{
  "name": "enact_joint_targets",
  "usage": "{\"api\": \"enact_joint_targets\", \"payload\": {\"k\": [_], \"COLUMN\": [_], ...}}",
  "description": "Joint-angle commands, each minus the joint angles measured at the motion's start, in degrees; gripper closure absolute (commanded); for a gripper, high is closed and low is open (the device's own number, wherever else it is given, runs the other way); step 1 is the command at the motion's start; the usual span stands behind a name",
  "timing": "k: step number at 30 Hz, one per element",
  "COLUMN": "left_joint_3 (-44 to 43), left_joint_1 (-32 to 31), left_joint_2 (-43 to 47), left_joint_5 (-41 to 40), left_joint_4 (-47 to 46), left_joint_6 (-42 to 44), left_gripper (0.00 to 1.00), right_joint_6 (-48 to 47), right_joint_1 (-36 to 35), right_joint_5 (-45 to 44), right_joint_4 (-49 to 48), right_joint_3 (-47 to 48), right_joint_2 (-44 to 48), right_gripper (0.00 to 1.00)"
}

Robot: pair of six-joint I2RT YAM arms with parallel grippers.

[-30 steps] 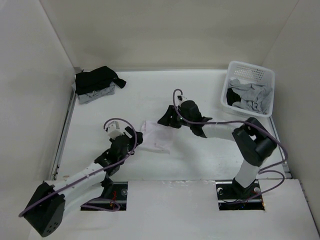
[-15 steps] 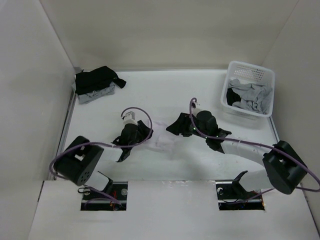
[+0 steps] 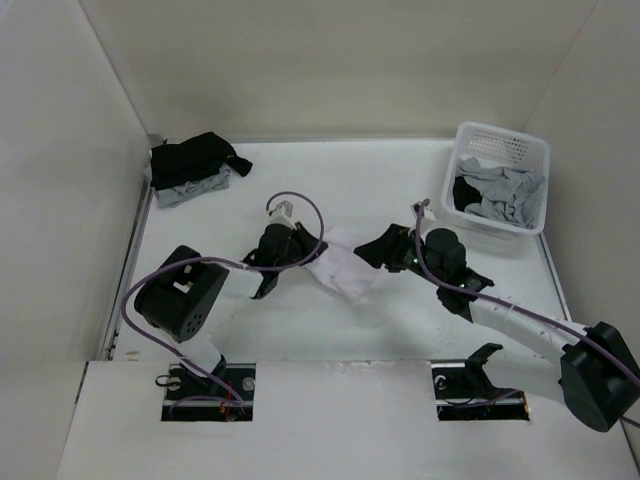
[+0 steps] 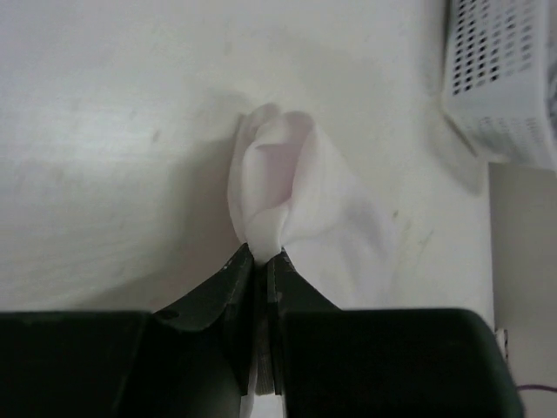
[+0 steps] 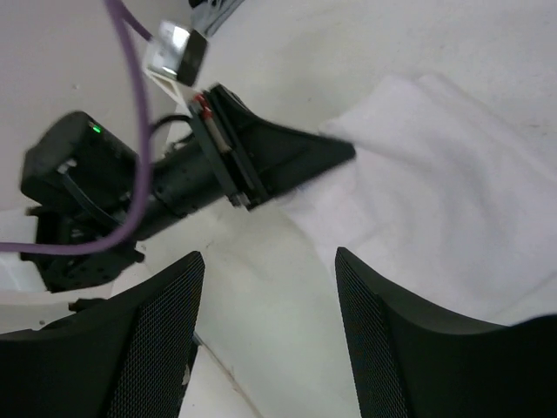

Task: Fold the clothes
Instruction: Neatly place the folded tank top to the corner

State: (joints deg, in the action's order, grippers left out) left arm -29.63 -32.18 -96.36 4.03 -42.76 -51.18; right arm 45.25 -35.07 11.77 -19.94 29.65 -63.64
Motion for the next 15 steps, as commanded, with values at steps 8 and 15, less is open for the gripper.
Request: {"api": "enact_joint_targets", "payload": {"k": [8,15], "left_joint_3": [-29.41,-38.66], "left_joint_1": [17.53,35.98], "left_joint_2": [0.47,-3.91], "left_joint_5": [3.26,-1.21], "left_joint_4": [8.4,9.45], "left_joint_6": [5.92,4.08], "left_gripper": [1.0,0.94], "right_joint_6": [-0.96,-1.4], "right_joint_1": [5.58,4.71], "right_joint_5": [-0.26,0.27], "right_joint_4": [0.52,0.26], "right_joint_3": [-1.61,-0.3], "right_joint_2": [3.26,0.71], "right_gripper": [0.32,0.32]}}
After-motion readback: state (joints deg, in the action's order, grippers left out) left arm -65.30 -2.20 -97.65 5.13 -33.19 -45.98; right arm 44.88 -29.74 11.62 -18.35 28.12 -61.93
